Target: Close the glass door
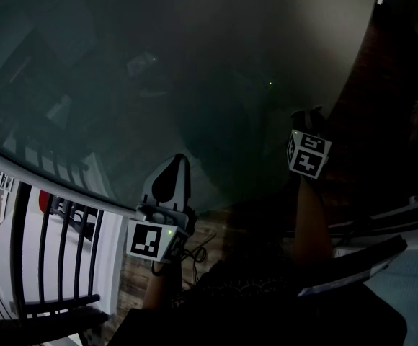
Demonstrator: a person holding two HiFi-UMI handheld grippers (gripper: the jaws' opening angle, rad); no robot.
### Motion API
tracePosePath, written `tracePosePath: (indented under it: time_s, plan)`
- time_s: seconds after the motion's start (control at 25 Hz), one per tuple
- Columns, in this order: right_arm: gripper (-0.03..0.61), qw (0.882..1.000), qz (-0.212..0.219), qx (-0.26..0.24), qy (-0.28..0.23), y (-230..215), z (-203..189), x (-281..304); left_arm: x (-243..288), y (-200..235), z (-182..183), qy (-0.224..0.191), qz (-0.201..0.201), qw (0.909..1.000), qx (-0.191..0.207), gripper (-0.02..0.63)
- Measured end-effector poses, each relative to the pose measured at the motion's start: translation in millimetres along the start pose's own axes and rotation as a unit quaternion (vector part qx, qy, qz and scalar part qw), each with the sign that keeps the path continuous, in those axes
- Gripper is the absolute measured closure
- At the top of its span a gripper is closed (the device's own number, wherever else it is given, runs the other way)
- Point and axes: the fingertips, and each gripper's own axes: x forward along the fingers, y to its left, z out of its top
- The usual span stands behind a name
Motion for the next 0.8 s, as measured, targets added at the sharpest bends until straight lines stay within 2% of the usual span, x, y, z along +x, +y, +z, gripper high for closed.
tracePosePath:
  time_s: [0.52,0.8]
  plan:
    - [0.465,0.999,-0.036,0.002,0.006,0.8,-6.9,-54.5,-44.9,1.5,8.5,-0.008,-0.03,0.9995,-0.005,0.612]
    - [0.466,0.999,-0.042,0.001,0.011,0.3,-9.5,-84.0,-63.3,-8.0,11.9,-0.01,-0.055,0.9984,-0.011,0.612]
